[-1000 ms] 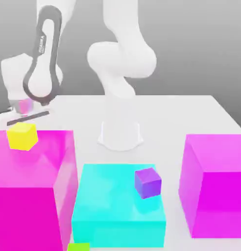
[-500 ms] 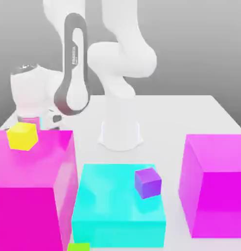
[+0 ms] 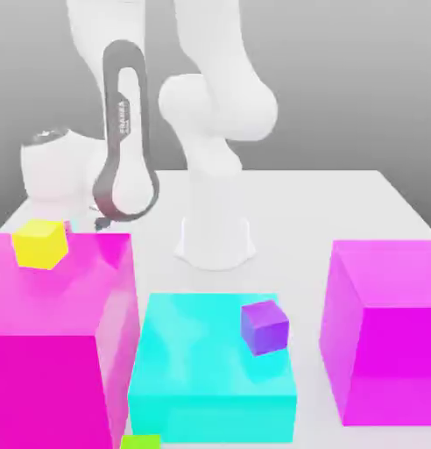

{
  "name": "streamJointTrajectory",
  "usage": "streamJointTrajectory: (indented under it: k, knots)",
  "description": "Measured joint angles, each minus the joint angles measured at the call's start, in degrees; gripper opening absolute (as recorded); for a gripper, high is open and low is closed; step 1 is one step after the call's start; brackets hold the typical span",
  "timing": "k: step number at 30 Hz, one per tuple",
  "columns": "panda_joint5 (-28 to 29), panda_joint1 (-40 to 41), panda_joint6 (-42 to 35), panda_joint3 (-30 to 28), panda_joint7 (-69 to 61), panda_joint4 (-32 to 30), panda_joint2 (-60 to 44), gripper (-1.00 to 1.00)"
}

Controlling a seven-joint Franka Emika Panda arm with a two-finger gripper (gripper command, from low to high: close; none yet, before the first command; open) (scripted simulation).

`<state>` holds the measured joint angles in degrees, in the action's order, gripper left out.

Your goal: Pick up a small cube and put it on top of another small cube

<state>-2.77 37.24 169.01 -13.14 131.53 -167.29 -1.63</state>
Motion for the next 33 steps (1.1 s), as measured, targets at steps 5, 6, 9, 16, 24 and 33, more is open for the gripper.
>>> streamJointTrajectory:
  k: [5, 6, 9, 16, 24, 33]
  knots:
    - [8.46, 3.92, -9.1, 0.14, 2.66, 1.59, 5.34, -1.0]
    - [9.9, 4.44, -11.5, -0.04, 2.12, 3.19, 5.88, -1.0]
    - [14.22, 5.89, -18.97, -0.64, 0.2, 8.49, 7.53, -1.0]
    - [21.39, 4.09, -36.79, 2.04, -9.4, 21.37, 12.07, -1.0]
    - [18.92, -9.68, -49.8, 12.99, -26.42, 29.24, 17.07, -1.0]
    - [3.58, -27.69, -41.37, 23.54, -35.19, 20.11, 19.53, -1.0]
